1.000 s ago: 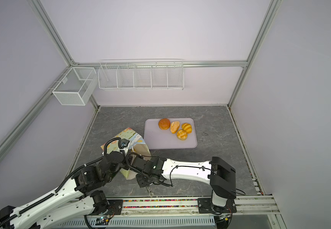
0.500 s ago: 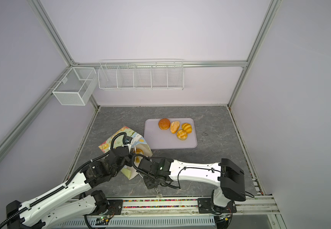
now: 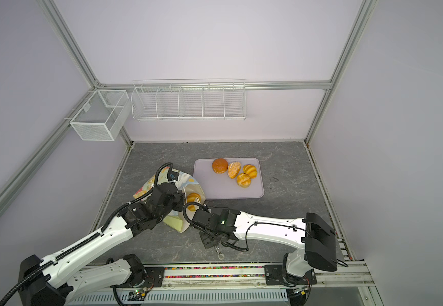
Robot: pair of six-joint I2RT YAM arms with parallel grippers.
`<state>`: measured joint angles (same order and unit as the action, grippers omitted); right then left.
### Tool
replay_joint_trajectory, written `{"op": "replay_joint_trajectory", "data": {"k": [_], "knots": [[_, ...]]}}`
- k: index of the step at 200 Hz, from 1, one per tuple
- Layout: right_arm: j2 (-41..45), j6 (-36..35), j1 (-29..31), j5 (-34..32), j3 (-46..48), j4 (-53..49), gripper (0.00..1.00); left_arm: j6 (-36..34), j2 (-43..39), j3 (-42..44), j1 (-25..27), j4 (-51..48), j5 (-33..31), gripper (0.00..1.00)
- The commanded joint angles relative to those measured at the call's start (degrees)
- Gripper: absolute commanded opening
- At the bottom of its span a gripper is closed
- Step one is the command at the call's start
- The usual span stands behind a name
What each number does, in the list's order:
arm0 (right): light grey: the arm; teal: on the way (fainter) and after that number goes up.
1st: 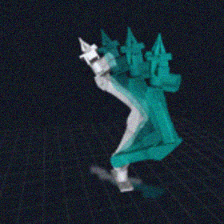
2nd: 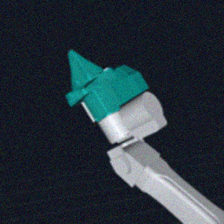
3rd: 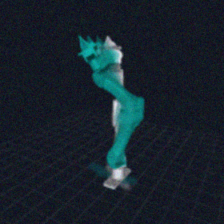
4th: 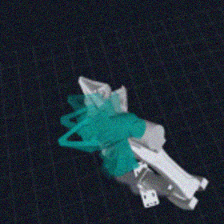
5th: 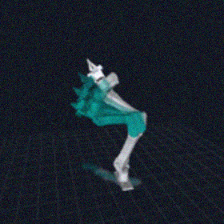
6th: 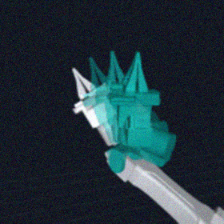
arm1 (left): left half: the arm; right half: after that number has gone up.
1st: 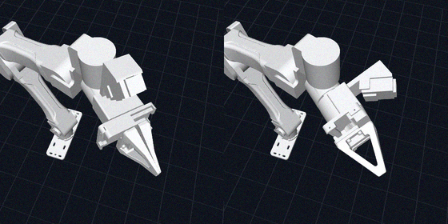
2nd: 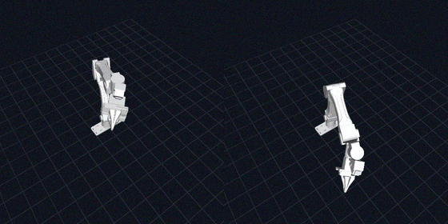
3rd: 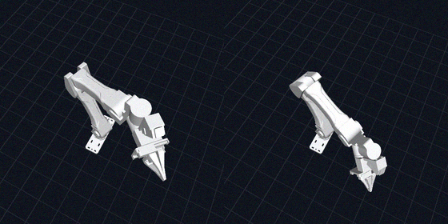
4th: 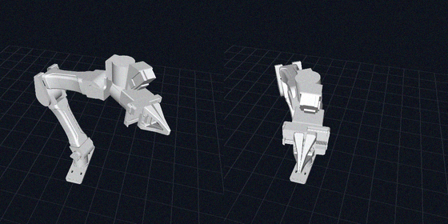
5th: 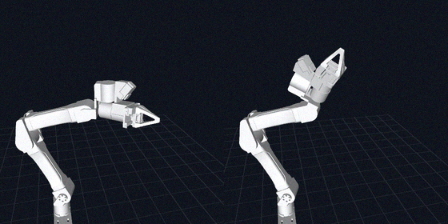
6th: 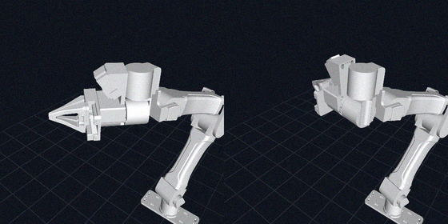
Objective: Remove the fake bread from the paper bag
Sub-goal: 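Carry the striped roll with the tongs onto the lavender tray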
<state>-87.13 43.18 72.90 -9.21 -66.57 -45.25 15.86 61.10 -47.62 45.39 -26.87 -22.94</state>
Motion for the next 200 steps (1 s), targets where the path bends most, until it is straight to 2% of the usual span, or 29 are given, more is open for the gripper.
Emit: {"op": "replay_joint_trajectory", "data": {"k": [1,73,117,162,200], "knots": [[3.1,-1.0,-1.5,-2.8,1.3,0.1,0.07,3.4,1.3,-2.4,-2.5,-0.4,2.4,0.0],[9.8,-3.4,-8.2,-5.4,4.0,-2.5,0.06,5.0,2.2,-3.0,-9.2,0.3,8.2,0.0],[11.8,-7.6,-17.0,-2.5,7.3,-1.9,0.06,4.4,0.9,-3.4,-10.0,-0.7,8.7,0.0],[6.0,-13.7,-26.9,5.1,8.4,2.7,0.06,3.7,-1.2,-3.9,-10.2,-2.4,8.6,0.0],[-1.6,-16.9,-30.8,9.0,5.8,5.3,0.06,2.6,-2.8,-4.2,-10.3,-3.9,8.0,0.0]]}}
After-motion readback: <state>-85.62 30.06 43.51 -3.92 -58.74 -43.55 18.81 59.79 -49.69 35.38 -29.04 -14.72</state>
